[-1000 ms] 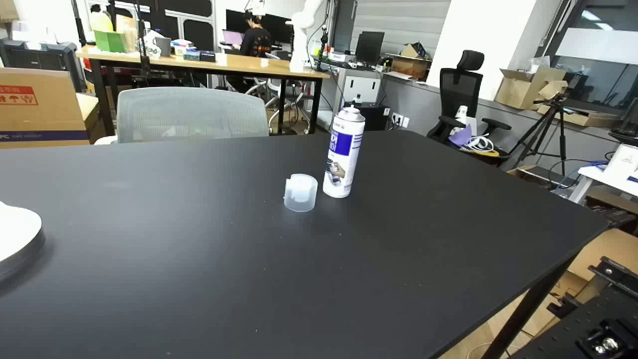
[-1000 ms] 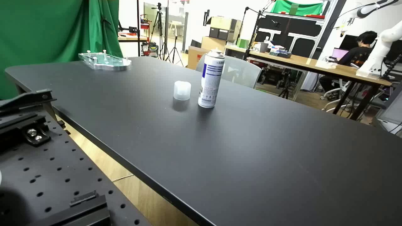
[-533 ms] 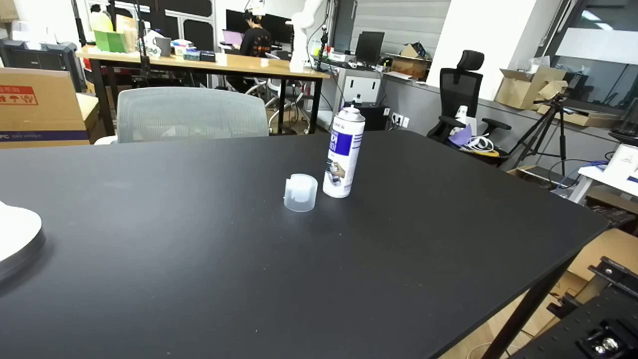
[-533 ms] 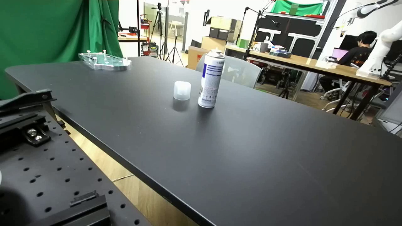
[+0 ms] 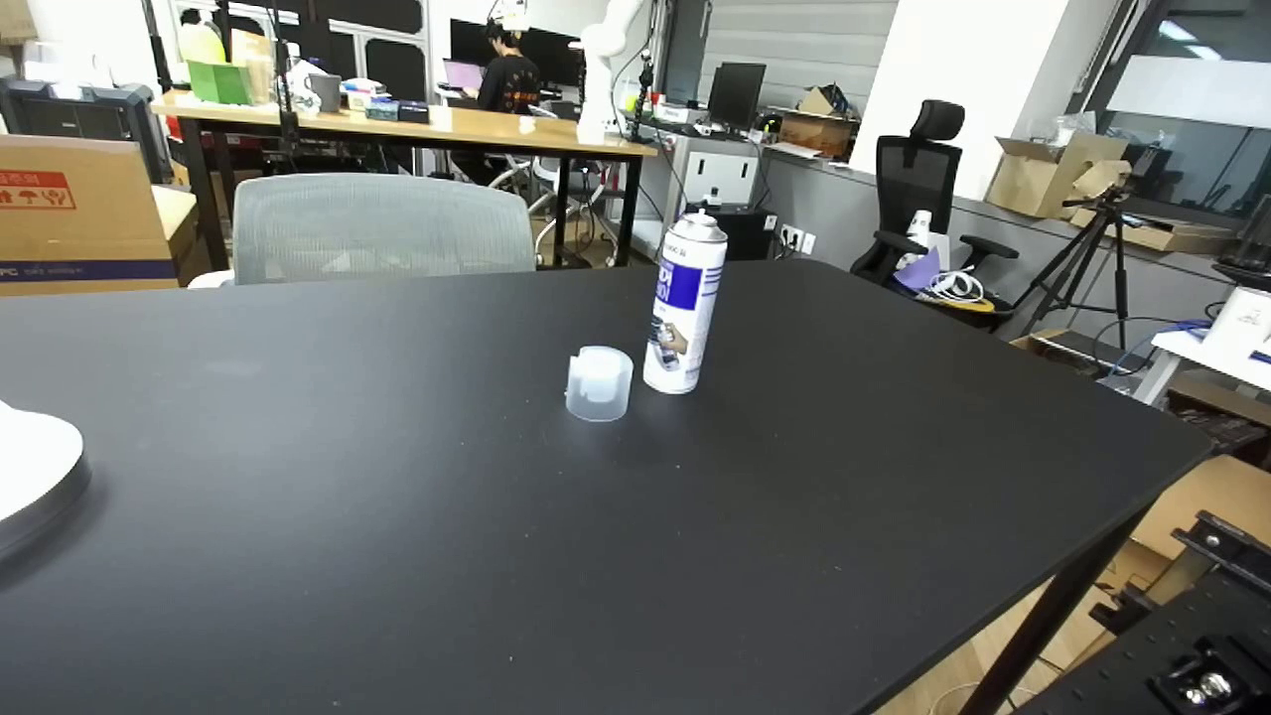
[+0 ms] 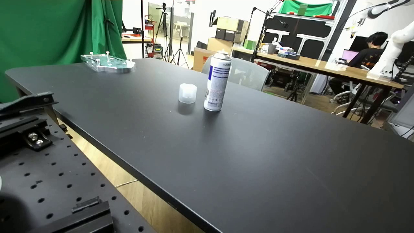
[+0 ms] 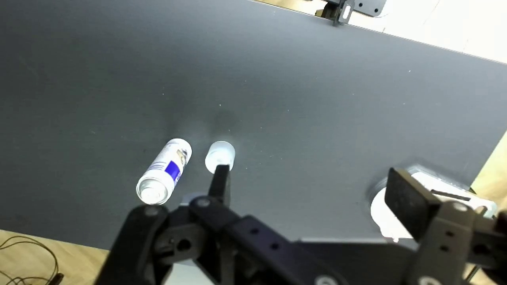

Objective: Place the lid on the spray bottle

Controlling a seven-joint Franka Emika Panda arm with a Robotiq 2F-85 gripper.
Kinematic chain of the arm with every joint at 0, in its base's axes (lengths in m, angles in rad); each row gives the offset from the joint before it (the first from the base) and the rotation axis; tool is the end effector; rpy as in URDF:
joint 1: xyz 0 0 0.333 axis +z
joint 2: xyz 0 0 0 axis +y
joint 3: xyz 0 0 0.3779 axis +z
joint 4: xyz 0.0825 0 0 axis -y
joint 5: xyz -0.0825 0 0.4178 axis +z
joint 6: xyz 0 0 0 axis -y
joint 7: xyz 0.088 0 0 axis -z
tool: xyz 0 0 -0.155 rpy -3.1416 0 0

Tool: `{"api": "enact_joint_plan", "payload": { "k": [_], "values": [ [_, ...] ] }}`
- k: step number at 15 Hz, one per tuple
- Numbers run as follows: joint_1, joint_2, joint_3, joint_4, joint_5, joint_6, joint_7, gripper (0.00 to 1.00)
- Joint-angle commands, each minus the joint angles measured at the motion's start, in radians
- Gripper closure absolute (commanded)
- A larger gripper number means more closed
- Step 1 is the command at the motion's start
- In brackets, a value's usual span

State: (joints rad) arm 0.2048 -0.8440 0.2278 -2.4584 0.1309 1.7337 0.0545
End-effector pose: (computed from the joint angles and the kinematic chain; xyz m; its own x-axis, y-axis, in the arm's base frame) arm 0.2633 0.1590 0.5574 0.9498 0.2934 0.1087 0.2916 -0.9560 0.0330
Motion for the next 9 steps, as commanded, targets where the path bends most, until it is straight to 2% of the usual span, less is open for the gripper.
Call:
{"api": "enact_joint_plan", "payload": {
  "k": [1, 6, 9],
  "values": [
    [-0.054, 0.019, -0.007, -0.015, -0.039, 0.053, 0.044, 0.0],
    [-0.166, 0.119, -0.034, -0.048, -0.102, 0.242, 0.089, 0.0],
    [-0.191, 0.236, -0.084, -0.033, -0.092, 0.345, 0.057, 0.0]
  ]
}}
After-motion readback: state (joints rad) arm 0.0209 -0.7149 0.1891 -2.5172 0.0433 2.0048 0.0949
